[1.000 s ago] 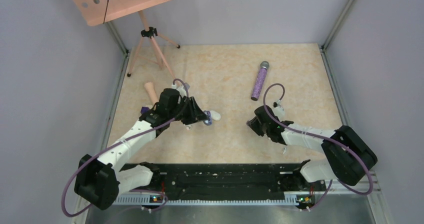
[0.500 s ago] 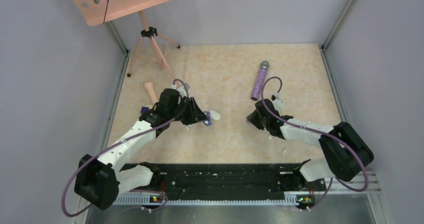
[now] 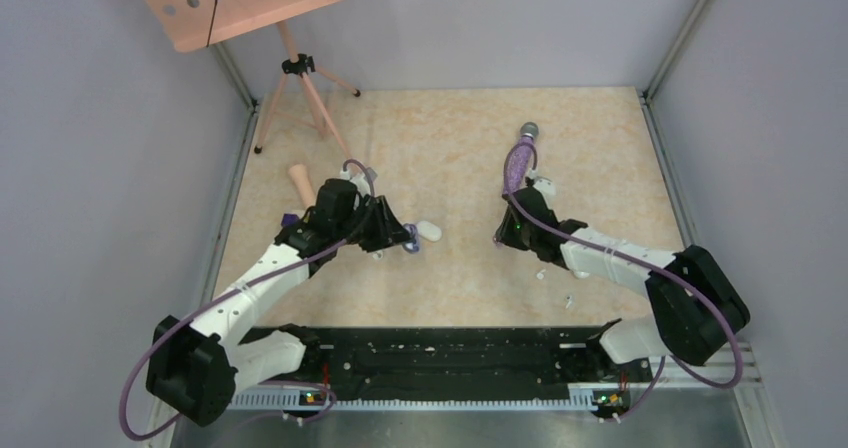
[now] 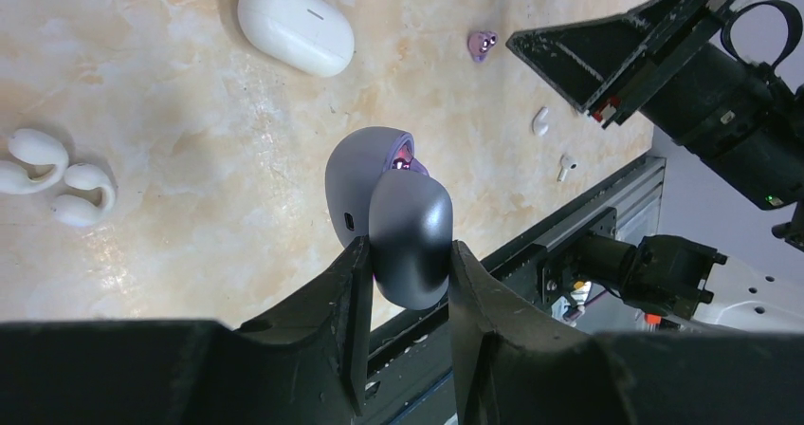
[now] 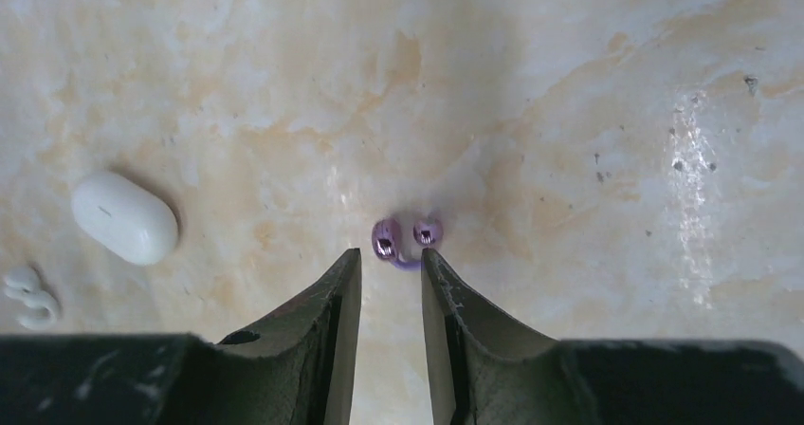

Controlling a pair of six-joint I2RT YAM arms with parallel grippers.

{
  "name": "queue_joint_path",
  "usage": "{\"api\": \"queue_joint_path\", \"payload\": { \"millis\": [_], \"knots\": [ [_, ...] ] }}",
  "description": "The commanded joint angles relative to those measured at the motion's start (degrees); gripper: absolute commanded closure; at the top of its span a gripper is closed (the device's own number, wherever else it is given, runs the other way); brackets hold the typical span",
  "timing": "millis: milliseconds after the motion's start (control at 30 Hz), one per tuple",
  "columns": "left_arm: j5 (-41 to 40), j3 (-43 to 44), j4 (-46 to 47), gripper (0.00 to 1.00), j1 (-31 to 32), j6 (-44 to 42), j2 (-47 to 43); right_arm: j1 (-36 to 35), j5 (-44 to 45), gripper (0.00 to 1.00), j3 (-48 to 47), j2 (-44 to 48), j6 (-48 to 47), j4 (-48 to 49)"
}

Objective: Insert the wireless bluetooth earbuds into the charging case
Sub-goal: Adjust the earbud at the center of the board.

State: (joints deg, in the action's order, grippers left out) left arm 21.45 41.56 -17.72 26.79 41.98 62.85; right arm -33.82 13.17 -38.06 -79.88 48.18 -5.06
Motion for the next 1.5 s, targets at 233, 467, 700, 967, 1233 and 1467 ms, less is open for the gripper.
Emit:
{"api": "queue_joint_path", "payload": {
  "millis": [233,467,700,967,1233,1467],
  "knots": [
    [-2.3,1.6,0.3,1.00,0.2,-0.8,-1.8,-9.8,8.7,0.61,-4.3,-0.1,-23.2,-7.6],
    [-2.7,1.1,0.6,1.00,0.2,-0.1,-2.1,-9.9,14.0,0.59,-11.0,-9.3,-23.3,-10.3],
    [-3.0,1.0,0.3,1.00,0.3,-0.3,-2.4,-9.3,13.3,0.55,-12.7,-14.1,-16.9,-11.4],
    [-2.6,0.8,0.9,1.00,0.3,-0.4,-2.0,-9.1,11.9,0.61,-11.9,-14.5,-8.8,-10.8],
    [-0.7,0.5,1.0,1.00,0.2,-2.7,-1.3,-9.0,12.2,0.69,-10.2,-11.8,-16.7,-5.4],
    [8.8,4.1,0.3,1.00,0.1,-6.6,5.2,-9.0,8.0,0.69,-5.0,-3.3,-21.8,-0.4]
  ]
}}
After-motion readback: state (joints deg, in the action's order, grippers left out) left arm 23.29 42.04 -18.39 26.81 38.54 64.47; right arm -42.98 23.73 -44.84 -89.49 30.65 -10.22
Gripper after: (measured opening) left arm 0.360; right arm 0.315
